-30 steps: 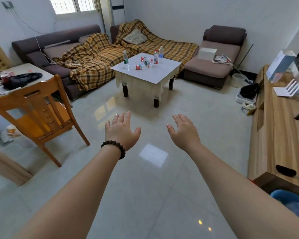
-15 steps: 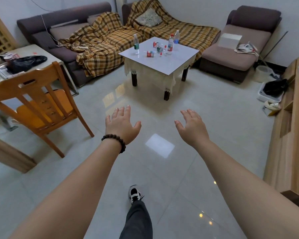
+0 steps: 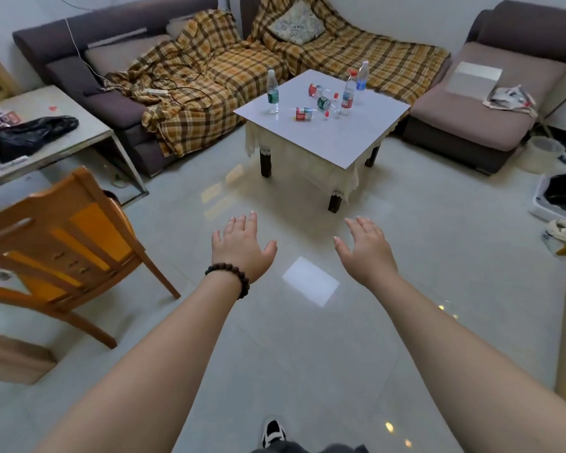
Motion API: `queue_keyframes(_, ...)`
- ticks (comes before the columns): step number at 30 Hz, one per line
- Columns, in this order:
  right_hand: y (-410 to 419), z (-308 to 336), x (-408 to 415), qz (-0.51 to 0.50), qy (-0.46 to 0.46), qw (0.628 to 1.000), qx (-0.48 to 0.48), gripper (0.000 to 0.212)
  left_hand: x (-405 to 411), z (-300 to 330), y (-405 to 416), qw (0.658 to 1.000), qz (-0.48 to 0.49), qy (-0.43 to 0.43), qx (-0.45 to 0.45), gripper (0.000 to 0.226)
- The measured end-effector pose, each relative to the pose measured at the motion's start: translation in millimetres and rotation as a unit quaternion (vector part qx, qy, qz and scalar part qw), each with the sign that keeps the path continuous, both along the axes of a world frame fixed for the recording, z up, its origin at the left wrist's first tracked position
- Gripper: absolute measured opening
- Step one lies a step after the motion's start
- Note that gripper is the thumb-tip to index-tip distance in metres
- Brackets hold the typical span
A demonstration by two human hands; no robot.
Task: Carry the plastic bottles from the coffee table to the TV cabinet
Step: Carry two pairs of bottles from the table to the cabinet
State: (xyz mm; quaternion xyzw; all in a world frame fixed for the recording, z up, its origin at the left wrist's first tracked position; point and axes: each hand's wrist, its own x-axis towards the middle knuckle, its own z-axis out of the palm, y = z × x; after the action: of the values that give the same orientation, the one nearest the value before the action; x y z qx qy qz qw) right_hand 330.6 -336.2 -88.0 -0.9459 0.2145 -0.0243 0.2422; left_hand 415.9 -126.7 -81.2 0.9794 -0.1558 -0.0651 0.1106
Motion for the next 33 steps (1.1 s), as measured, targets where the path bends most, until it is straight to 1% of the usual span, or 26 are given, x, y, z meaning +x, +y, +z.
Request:
queue_keyframes(4, -18, -1, 65, -0.003, -0.001, 1.000, 0.010, 0.057, 62, -2, -28, 1.000, -0.009, 0.007, 0.001, 0.072)
queue_keyframes(9, -59, -16, 148, -0.005, 0.002, 1.000, 0.029, 0.057, 140, -19, -67, 1.000, -0.002, 0.014, 0.005, 0.072)
queue_keyframes(15, -133, -31, 271, 0.016, 0.013, 0.999, 0.044, 0.057, 253, -35, -133, 0.999, 0.030, 0.024, 0.005, 0.072)
queue_keyframes(23, -224, -19, 410, 0.024, 0.019, 0.999, 0.044, 0.056, 383, -27, -206, 0.998, 0.059, 0.029, 0.000, 0.072)
queue_keyframes(33, -252, -34, 558, 0.058, 0.039, 0.997, 0.041, 0.056, 522, -33, -240, 0.997, 0.075, 0.026, 0.002, 0.071)
